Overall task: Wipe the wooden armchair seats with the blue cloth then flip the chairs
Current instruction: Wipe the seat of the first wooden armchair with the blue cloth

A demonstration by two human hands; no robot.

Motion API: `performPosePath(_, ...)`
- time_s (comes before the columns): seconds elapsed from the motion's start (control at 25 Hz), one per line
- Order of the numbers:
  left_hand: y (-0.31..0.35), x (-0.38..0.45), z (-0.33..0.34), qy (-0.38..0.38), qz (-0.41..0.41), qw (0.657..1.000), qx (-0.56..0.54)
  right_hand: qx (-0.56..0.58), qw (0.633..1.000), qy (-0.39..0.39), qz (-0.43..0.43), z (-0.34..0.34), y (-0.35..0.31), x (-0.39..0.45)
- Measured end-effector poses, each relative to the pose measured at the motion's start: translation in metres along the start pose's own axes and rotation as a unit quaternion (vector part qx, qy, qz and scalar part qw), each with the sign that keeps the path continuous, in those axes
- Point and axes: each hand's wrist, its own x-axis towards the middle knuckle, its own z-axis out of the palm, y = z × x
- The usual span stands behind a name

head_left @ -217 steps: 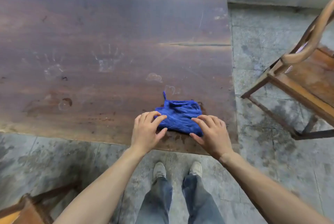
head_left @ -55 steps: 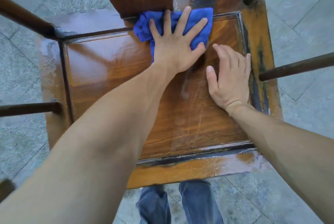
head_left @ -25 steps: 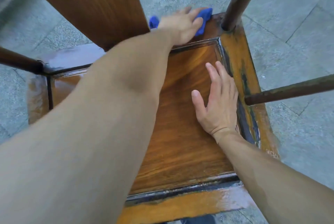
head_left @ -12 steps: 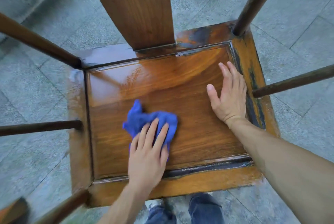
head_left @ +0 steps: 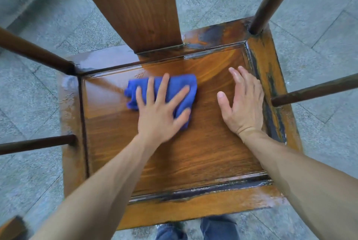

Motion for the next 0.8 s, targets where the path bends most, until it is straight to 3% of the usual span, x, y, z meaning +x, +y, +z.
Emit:
performPosePath(0.08, 0.040, 0.079, -0.002, 0.025, -0.022, 0.999, -0.011, 0.003, 1.000, 0.015, -0.005, 0.000, 0.001, 0.000)
performPosePath(0.16, 0.087, 0.122, -0.003, -0.008, -0.006, 0.999, -0.031, 0.048, 0.998, 0.033, 0.015, 0.000, 0.002, 0.002)
performPosePath(0.28, 0.117, 0.108, 0.002, -0.037, 0.092, 0.995, 0.015, 0.233, 0.961, 0.078, 0.126, -0.010, -0.006, 0.017)
performPosePath(0.32, 0.124, 0.087, 0.004, -0.037, 0.116, 0.992, 0.009, 0.240, 0.953, 0.082, 0.165, -0.017, -0.010, 0.025)
performPosePath(0.36, 0.132, 0.060, 0.007, -0.033, 0.133, 0.991, -0.012, 0.189, 0.962, 0.056, 0.189, -0.026, -0.014, 0.033)
performPosePath(0.44, 0.156, 0.001, 0.018, -0.005, 0.165, 0.984, -0.061, 0.021, 0.984, -0.086, 0.157, -0.041, -0.024, 0.048)
performPosePath(0.52, 0.181, -0.054, 0.029, 0.004, 0.226, 0.969, -0.098, -0.075, 0.961, -0.254, 0.077, -0.052, -0.035, 0.059)
performPosePath(0.6, 0.185, -0.101, 0.039, 0.000, 0.261, 0.959, -0.111, -0.101, 0.927, -0.360, 0.015, -0.058, -0.041, 0.056)
performPosePath(0.72, 0.139, -0.151, 0.046, 0.003, 0.268, 0.961, -0.069, -0.092, 0.923, -0.372, 0.025, -0.057, -0.035, 0.030)
performPosePath(0.8, 0.086, -0.183, 0.043, 0.007, 0.212, 0.976, -0.040, -0.114, 0.936, -0.331, 0.040, -0.051, -0.038, -0.002)
